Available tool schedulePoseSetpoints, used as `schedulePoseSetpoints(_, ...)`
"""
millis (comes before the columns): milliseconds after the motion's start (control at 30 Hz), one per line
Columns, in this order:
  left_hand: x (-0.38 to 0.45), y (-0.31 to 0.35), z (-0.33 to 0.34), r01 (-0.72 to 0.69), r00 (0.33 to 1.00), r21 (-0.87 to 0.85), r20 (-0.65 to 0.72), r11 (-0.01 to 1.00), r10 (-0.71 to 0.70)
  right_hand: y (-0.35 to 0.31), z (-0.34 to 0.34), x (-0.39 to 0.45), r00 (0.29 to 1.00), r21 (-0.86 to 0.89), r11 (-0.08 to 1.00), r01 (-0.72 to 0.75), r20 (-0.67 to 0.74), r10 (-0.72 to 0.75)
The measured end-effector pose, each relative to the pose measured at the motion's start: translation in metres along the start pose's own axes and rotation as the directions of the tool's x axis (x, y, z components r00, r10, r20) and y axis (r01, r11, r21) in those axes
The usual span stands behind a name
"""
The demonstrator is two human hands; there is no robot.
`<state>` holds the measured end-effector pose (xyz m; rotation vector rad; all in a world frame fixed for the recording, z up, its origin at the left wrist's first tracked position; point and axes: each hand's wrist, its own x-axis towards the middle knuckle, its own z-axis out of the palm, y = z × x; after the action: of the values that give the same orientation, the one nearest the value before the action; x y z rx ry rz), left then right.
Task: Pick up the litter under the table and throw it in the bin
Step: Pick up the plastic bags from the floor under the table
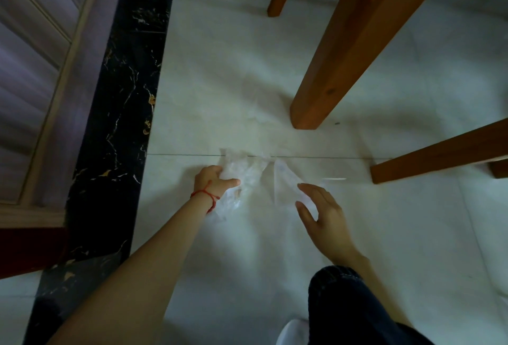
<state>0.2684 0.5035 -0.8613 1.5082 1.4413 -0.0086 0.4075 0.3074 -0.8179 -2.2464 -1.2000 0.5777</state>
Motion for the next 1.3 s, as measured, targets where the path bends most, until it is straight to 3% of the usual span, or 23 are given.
schedulePoseSetpoints(167,-0.003,-0.012,0.004,0.085,0.994,-0.17,-0.048,0.982,-0.094,0.005,0.015,0.007,1.0,0.014,1.0,-0.01,0.021,0.01)
schedulePoseSetpoints(367,-0.012,-0.029,0.003,0.187,0.972,-0.418,-0.051,0.889,-0.228,0.009,0.031,0.021,0.997,-0.057,0.998,0.008,0.072,-0.004)
schedulePoseSetpoints(667,-0.016,-0.02,0.01,0.134,0.984,-0.456,-0.047,0.88,-0.174,0.026,0.021,0.053,0.999,-0.152,0.988,-0.021,0.028,0.025)
schedulePoseSetpoints(933,-0.019,-0.004,0.012,0.081,0.992,-0.473,-0.05,0.877,-0.119,0.03,0.01,0.078,0.984,-0.198,0.98,-0.005,-0.176,-0.031)
schedulePoseSetpoints(1133,-0.019,-0.003,0.008,0.071,0.992,-0.468,-0.062,0.881,-0.113,0.031,0.008,0.096,0.947,0.009,0.953,-0.302,-0.115,0.301)
schedulePoseSetpoints(1300,-0.02,-0.002,0.007,0.071,0.991,-0.479,-0.064,0.875,-0.116,0.03,0.005,0.103,0.915,-0.023,0.916,-0.4,-0.063,0.398)
